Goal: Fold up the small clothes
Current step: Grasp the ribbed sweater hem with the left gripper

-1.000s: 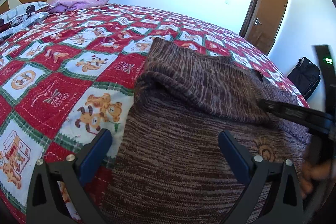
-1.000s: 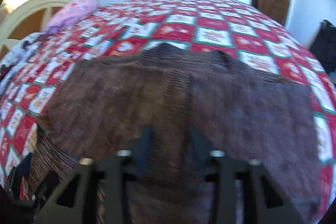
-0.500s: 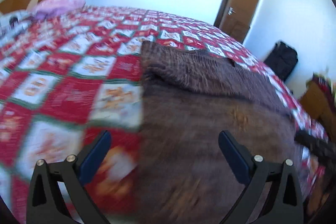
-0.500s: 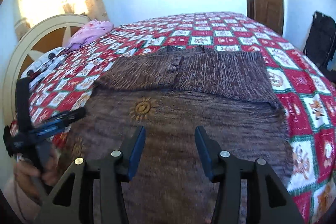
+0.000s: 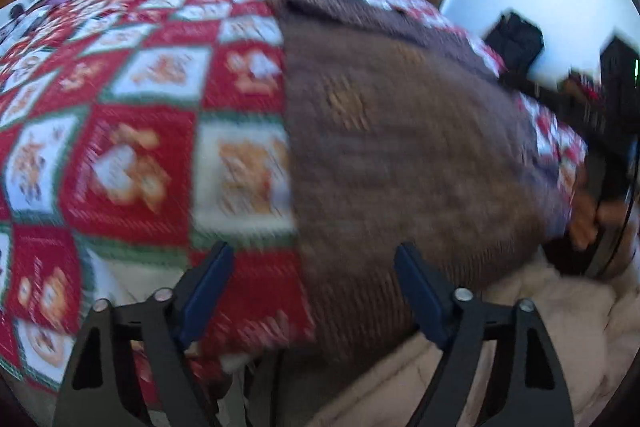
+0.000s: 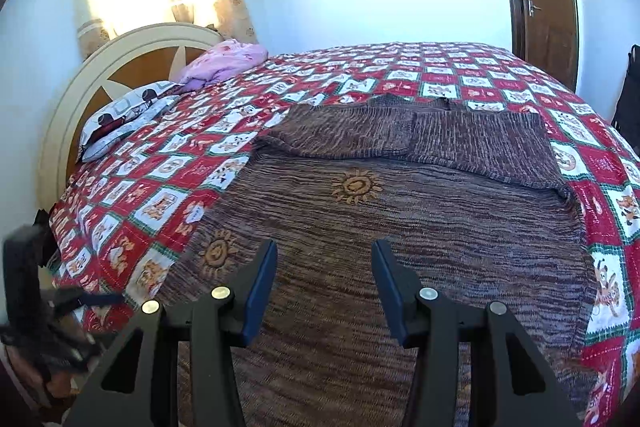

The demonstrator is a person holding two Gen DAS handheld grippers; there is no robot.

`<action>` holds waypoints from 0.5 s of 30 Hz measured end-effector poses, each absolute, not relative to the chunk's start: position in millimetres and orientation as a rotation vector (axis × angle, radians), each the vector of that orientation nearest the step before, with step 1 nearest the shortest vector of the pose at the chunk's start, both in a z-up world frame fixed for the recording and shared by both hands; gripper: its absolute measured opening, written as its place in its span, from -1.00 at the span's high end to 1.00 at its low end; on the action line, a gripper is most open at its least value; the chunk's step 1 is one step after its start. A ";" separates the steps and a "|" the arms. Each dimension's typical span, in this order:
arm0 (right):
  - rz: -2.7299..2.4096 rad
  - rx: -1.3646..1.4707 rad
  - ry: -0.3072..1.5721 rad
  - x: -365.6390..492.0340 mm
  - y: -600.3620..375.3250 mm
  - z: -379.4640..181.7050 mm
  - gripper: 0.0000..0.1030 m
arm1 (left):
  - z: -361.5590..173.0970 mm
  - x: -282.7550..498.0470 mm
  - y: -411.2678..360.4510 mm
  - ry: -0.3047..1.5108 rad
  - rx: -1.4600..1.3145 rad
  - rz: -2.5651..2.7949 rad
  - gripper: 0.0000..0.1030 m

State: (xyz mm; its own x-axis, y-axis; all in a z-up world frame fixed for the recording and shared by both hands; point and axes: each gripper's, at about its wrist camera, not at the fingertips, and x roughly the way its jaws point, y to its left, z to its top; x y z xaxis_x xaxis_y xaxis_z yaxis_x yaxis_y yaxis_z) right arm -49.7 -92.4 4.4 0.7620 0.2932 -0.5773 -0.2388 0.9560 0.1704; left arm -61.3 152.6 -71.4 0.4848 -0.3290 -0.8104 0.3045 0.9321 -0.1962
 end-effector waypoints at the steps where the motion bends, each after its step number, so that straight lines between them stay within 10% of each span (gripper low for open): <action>1: 0.287 0.085 0.640 -50.2 -92.2 6.0 0.02 | -71.1 -64.2 147.3 0.974 0.004 -0.372 -0.59; 4: 0.291 0.076 0.612 -55.9 -89.3 14.9 0.02 | -70.8 -66.6 139.4 0.968 -0.009 -0.407 -0.55; 15: 0.328 0.047 0.594 -68.9 -69.2 23.6 0.02 | -73.0 -59.6 163.3 1.000 -0.197 -0.377 0.79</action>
State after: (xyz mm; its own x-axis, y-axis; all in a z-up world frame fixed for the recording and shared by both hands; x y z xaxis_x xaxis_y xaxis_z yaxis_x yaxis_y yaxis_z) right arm -68.9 -69.2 23.6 0.7785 0.3167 -0.5418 -0.2901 0.9472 0.1368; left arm -59.6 163.3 -73.0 0.4830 -0.3964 -0.7808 0.2184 0.9180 -0.3310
